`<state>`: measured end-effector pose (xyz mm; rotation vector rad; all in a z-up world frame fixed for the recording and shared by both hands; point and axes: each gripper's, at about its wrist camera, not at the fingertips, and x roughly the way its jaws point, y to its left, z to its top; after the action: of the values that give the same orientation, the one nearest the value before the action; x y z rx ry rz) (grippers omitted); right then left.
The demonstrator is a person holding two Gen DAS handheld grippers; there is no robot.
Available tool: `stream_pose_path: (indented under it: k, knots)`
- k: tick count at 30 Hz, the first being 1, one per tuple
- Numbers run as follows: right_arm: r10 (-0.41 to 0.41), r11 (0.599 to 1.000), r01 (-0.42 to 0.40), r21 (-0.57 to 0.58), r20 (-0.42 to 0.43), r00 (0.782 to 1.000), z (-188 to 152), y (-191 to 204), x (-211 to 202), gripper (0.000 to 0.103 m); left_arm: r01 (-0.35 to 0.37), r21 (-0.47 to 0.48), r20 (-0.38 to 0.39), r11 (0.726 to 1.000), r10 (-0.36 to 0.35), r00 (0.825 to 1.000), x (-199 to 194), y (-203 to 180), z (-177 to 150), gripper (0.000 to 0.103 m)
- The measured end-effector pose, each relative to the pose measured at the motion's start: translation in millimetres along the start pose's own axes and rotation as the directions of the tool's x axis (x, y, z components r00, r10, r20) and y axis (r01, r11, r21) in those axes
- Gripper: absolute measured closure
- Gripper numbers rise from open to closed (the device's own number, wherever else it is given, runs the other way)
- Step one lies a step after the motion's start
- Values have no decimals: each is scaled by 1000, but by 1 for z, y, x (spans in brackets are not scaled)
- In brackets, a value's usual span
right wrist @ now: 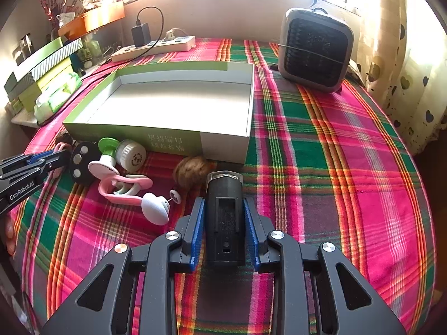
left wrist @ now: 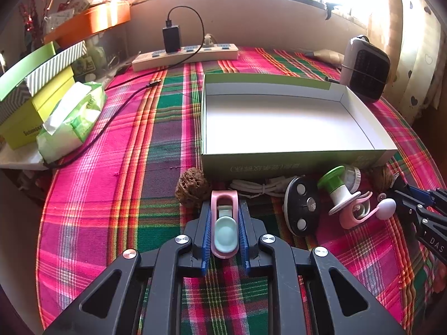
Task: Organize objects
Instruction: 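Lift and carry the pink clip and black holder into the white box with both tools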
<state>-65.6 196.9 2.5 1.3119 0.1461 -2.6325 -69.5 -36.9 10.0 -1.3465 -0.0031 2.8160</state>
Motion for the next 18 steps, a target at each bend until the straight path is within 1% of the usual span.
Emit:
stream_pose_path:
  k: [11,18]
  knots:
    - [-12,1000,12,0,27,1000,3,0,-12,74,22,4,27,1000,-22,999,-14,0,4,87]
    - [-12,1000,12,-7,50,999,10,1,-22,74,46,14,41,999,-47,998,-22,-4,13,87]
